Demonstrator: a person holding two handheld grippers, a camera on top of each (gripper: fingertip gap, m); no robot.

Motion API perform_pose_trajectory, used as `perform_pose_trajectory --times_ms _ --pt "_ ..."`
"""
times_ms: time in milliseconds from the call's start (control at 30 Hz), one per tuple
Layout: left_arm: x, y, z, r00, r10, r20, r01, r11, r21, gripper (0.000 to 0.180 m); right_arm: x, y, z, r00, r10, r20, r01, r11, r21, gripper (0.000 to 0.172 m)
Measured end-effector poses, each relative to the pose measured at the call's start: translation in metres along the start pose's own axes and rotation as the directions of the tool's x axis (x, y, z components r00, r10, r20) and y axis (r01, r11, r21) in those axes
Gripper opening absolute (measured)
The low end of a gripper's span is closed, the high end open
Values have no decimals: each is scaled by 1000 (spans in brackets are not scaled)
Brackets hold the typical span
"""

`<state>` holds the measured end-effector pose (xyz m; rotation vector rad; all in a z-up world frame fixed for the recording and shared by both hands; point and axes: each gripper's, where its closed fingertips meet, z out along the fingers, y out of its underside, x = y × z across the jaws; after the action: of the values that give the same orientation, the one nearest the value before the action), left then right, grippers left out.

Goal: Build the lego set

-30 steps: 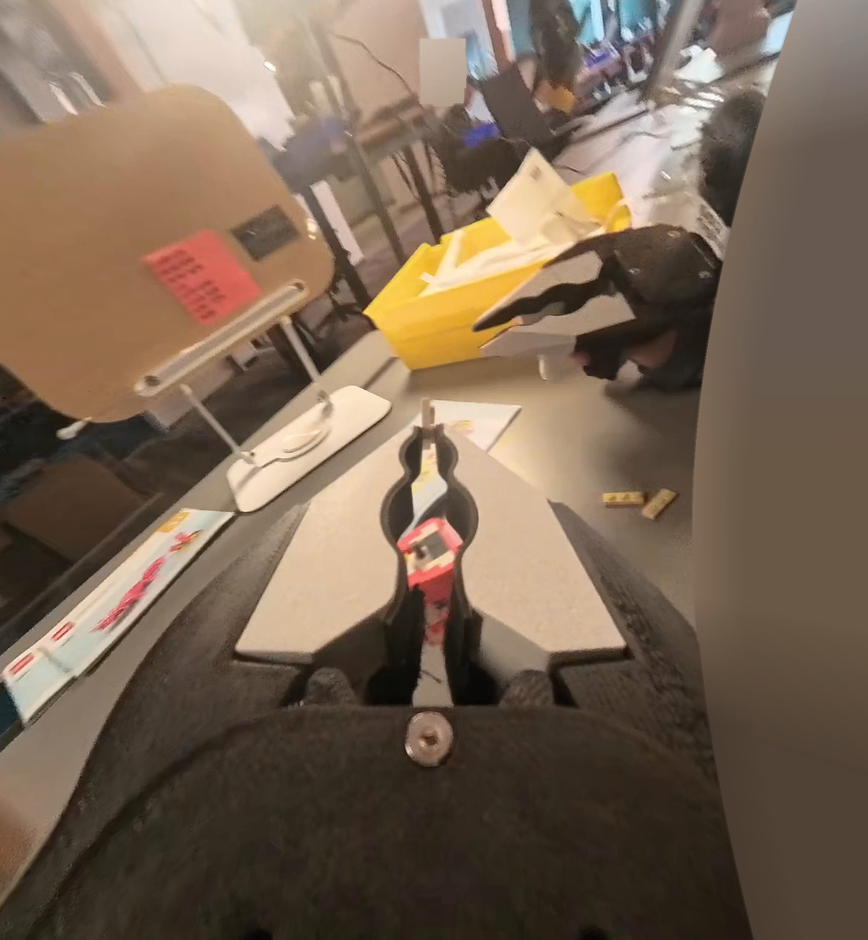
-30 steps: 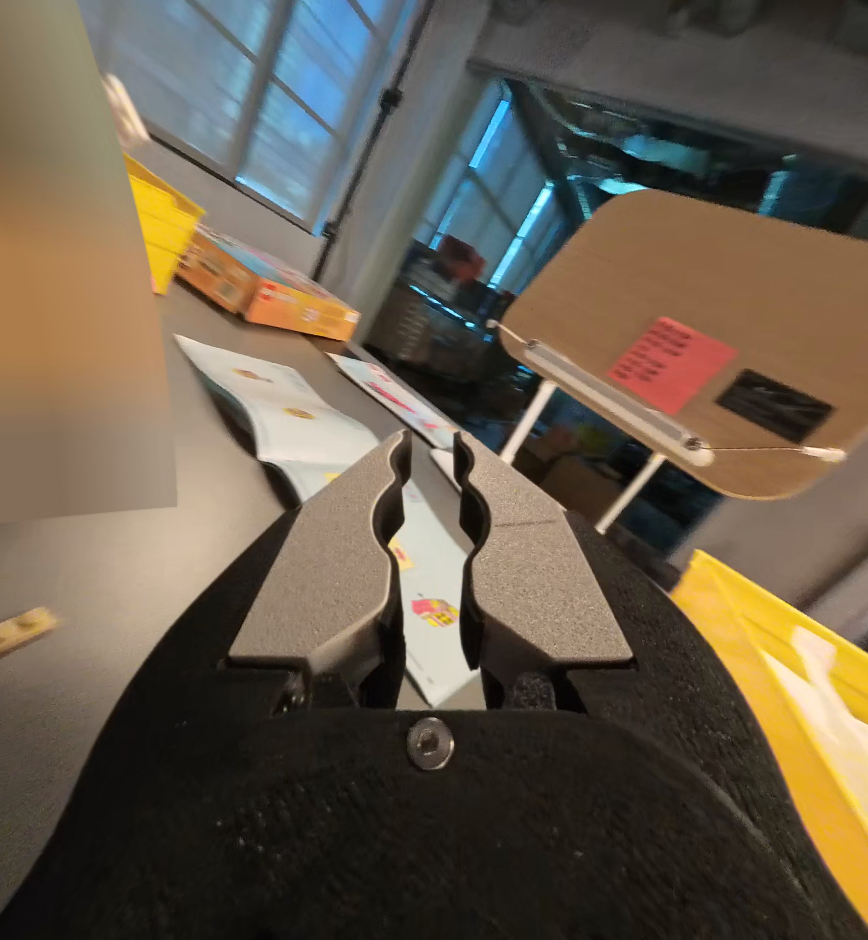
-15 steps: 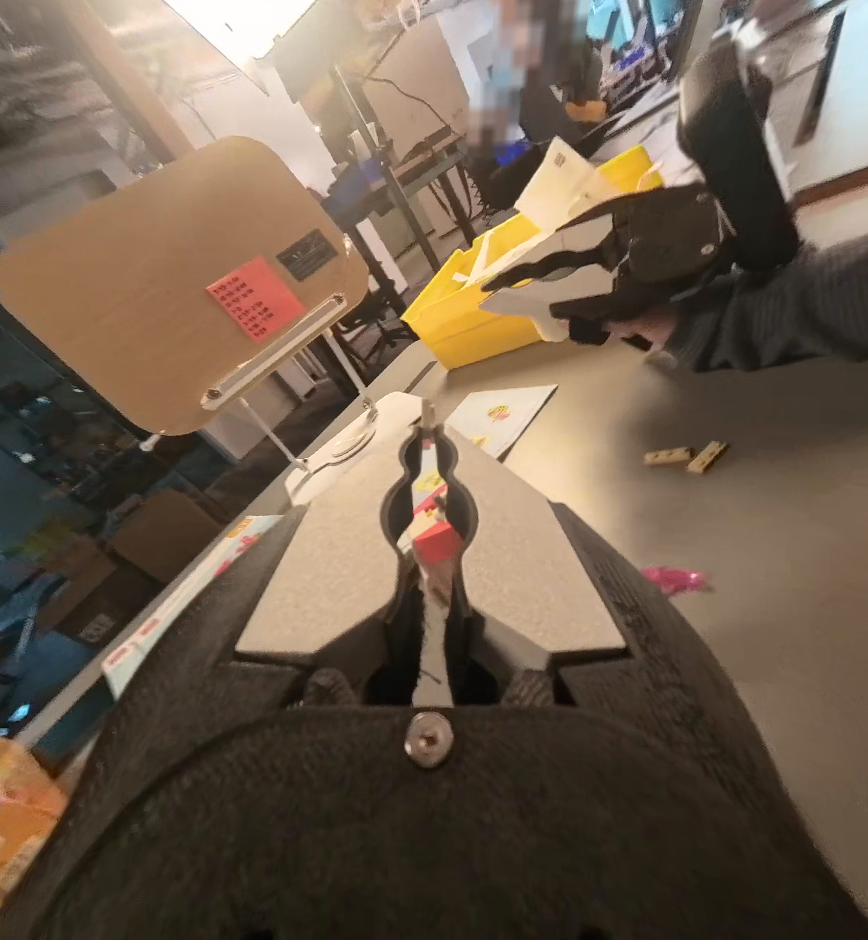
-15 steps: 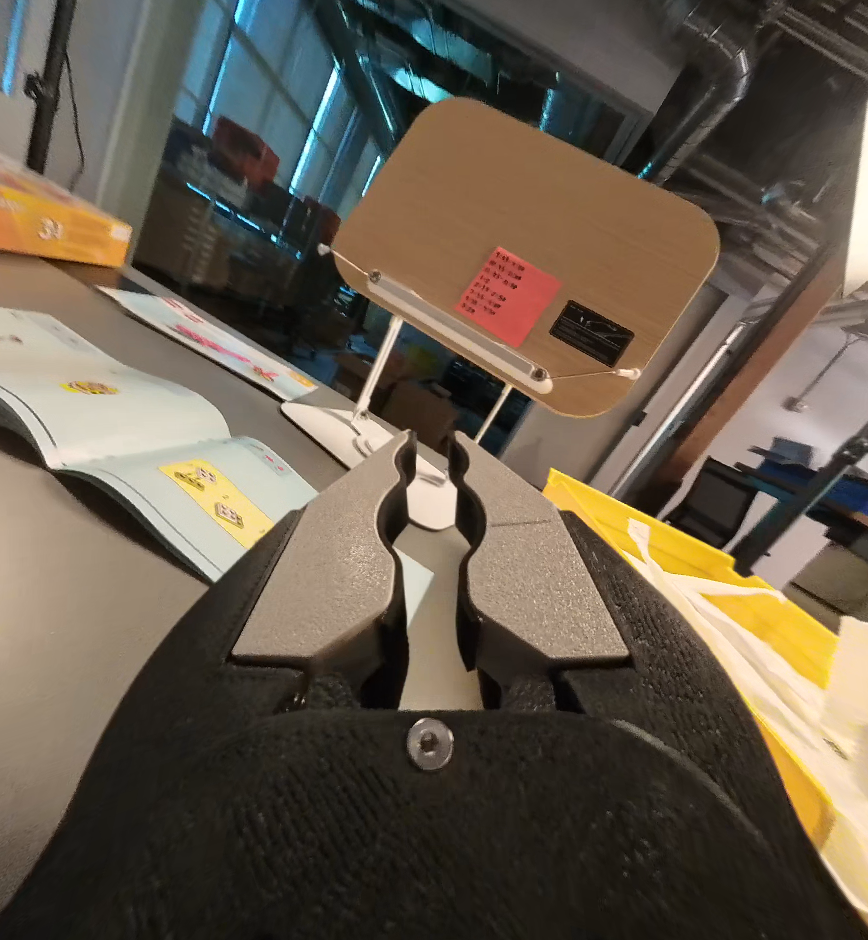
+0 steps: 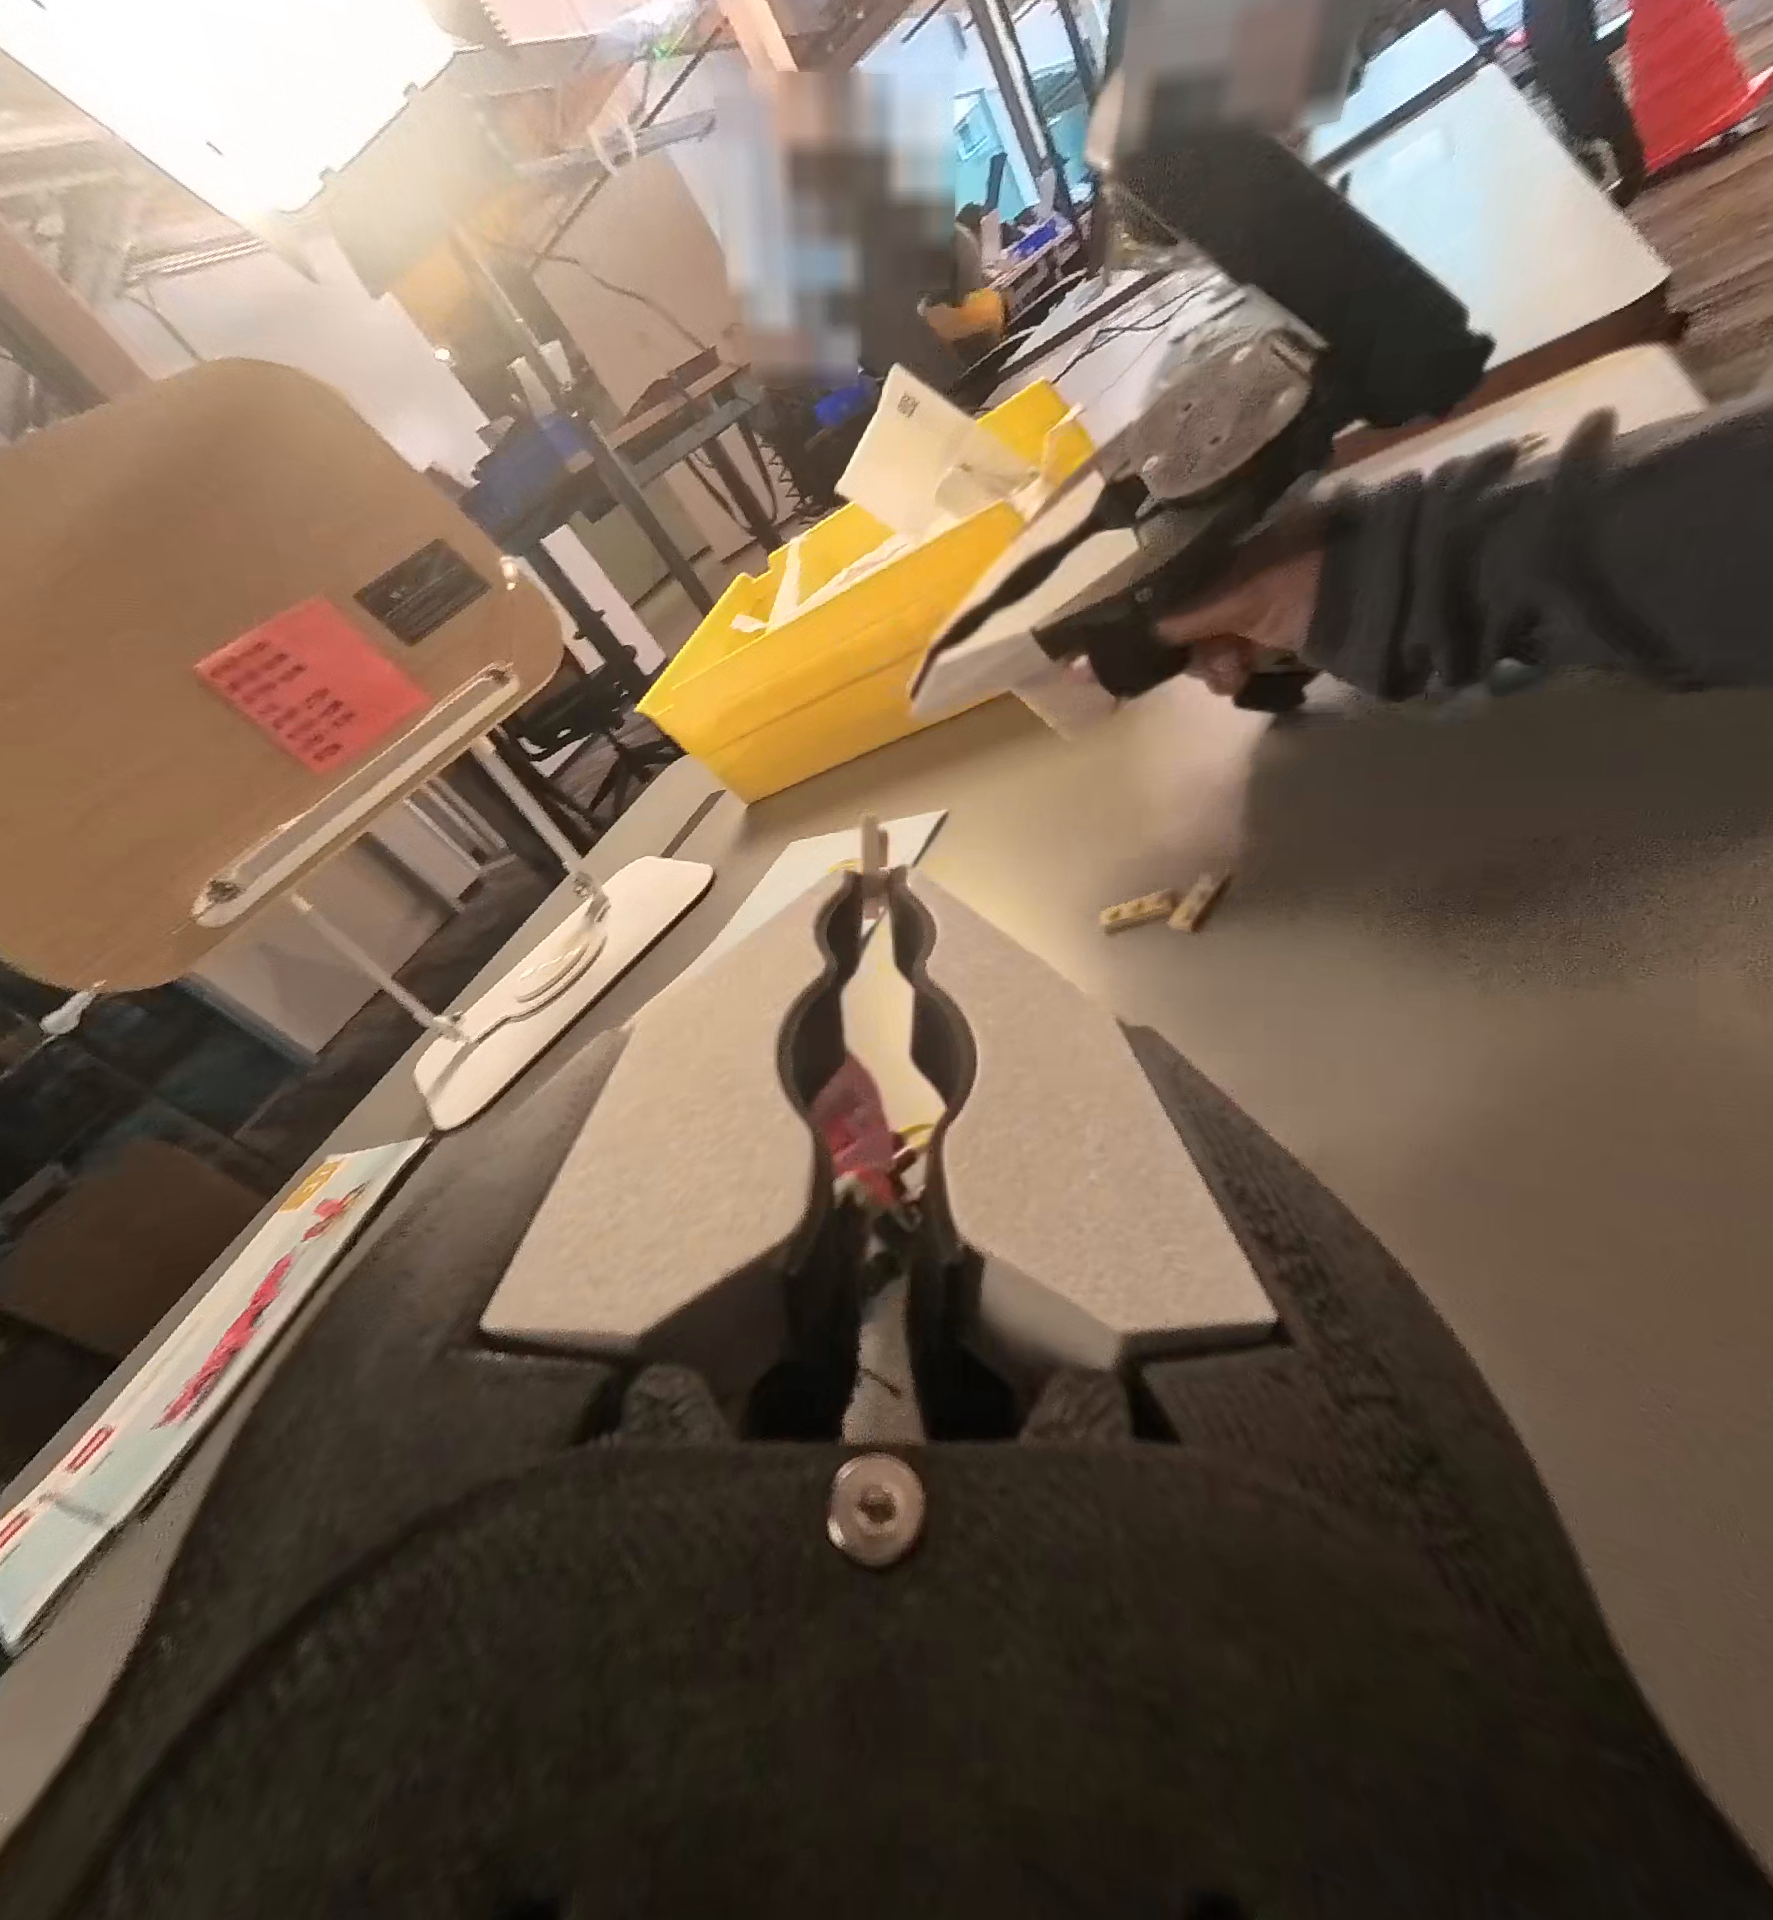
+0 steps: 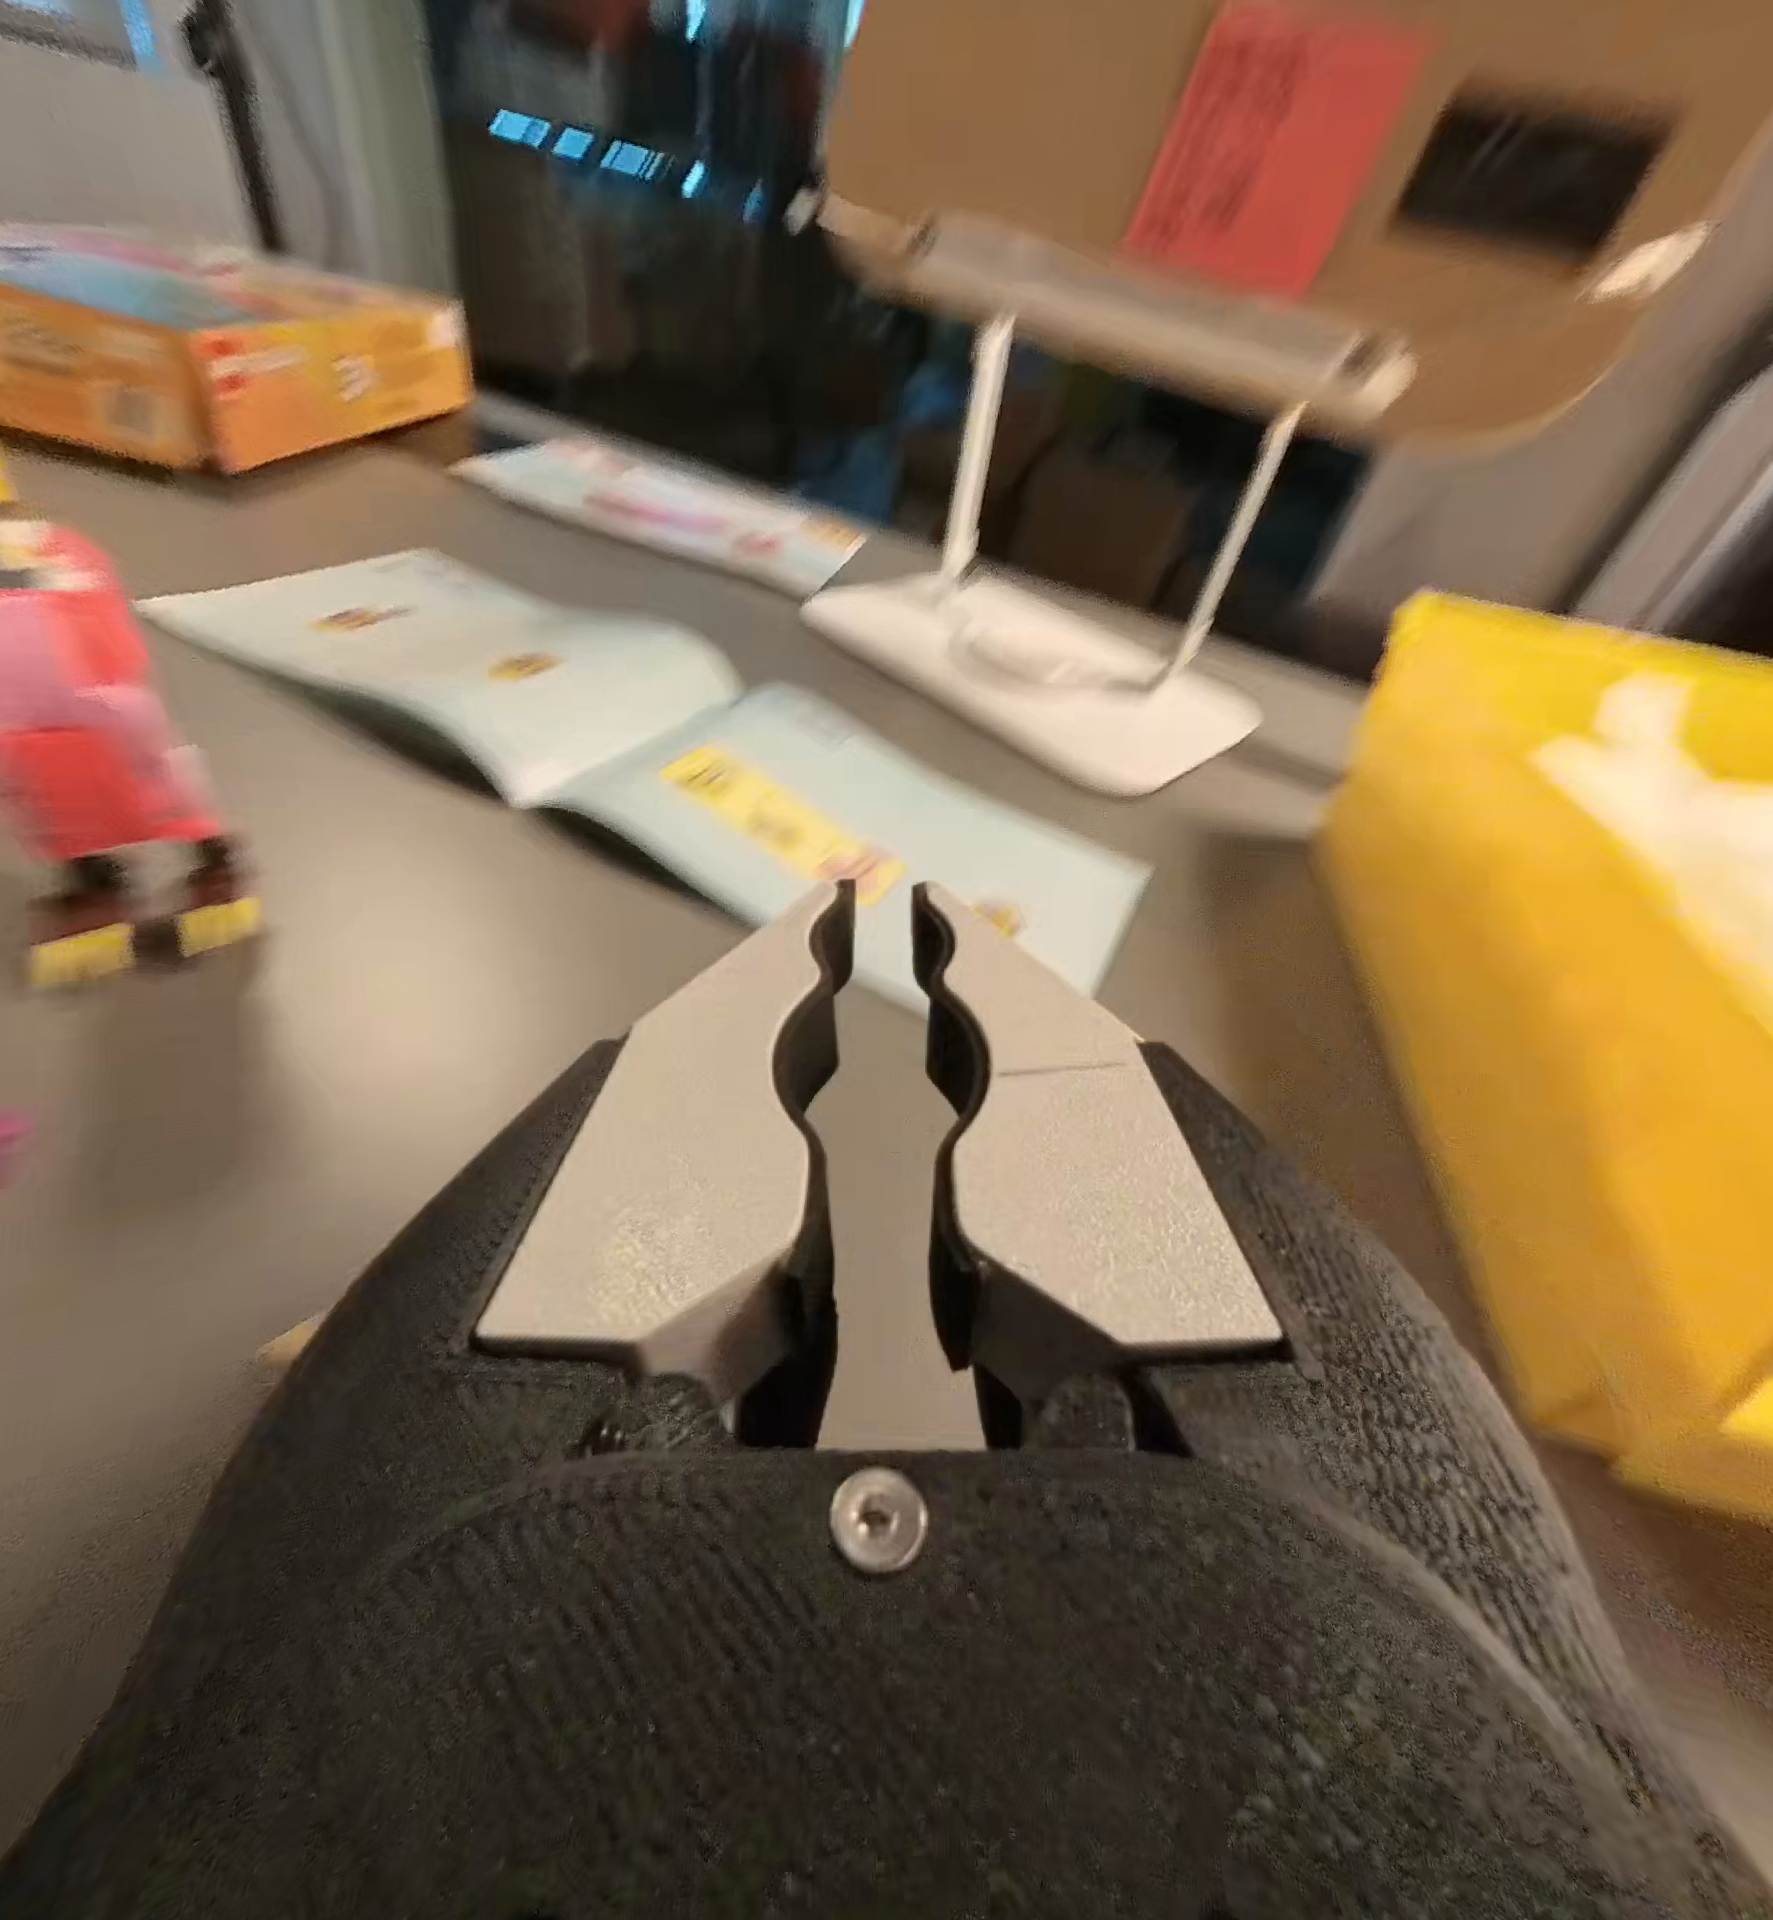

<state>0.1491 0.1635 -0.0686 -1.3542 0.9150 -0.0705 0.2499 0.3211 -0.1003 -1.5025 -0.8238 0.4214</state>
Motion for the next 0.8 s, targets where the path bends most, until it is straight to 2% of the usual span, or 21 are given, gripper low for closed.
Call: perform_pose_trajectory --times_ms 133,233,467,700,800 --pt "20 -6 2 995 -40 -87 40 999 6 3 -57 35 -30 958 220 186 -159 942 -296 9" --pt "31 -3 3 990 -57 -130 56 998 -14 3 -86 64 -47 929 285 235 -130 847 -516 17" --pt "57 -10 -4 975 -37 -220 34 999 -15 2 -107 61 -54 913 341 226 -153 797 -584 22" --pt "100 -7 -2 928 14 -372 -46 996 -79 3 -98 70 -54 968 192 161 -29 726 -688 17" --pt "111 -6 -2 913 23 -408 -67 993 -93 3 -98 71 -56 965 187 182 -3 706 -708 6"
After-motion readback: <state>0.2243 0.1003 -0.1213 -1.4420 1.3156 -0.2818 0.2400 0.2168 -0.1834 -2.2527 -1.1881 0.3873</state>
